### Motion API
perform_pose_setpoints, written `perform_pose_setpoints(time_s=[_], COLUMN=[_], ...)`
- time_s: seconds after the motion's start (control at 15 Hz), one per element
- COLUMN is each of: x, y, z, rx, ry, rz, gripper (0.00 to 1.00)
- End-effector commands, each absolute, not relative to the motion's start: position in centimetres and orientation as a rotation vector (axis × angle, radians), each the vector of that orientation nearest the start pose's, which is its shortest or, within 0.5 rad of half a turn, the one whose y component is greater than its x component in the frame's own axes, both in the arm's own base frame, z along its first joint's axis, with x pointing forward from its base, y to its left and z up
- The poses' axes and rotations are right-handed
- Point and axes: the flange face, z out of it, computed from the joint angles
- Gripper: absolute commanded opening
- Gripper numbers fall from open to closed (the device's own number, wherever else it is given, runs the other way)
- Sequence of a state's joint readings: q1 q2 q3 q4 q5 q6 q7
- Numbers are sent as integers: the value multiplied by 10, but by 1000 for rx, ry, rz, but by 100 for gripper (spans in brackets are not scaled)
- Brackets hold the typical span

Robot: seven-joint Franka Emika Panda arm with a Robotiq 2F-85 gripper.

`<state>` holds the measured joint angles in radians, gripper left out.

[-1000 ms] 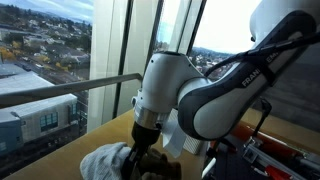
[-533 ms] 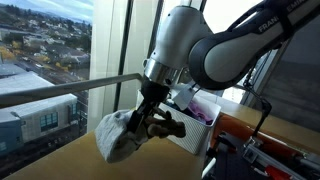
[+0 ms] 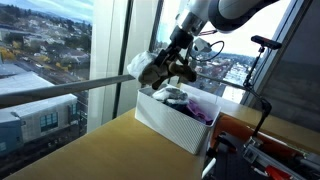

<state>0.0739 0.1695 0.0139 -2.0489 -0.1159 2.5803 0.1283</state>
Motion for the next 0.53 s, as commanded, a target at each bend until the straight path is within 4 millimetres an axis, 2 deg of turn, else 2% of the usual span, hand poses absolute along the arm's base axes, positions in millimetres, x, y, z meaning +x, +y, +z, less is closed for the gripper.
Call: perform_pose_setpoints(time_s=[0.0,0.13,0.2,0.47], x=[599,588,580,551], y=[-28,-65,-79,-108], z=[416,399,384,329], rx=[-3169,-3204,-3221,-3255], ry=[11,62,81,149], rz=[-639,-619,-592,-480], gripper=[0,0,0,0])
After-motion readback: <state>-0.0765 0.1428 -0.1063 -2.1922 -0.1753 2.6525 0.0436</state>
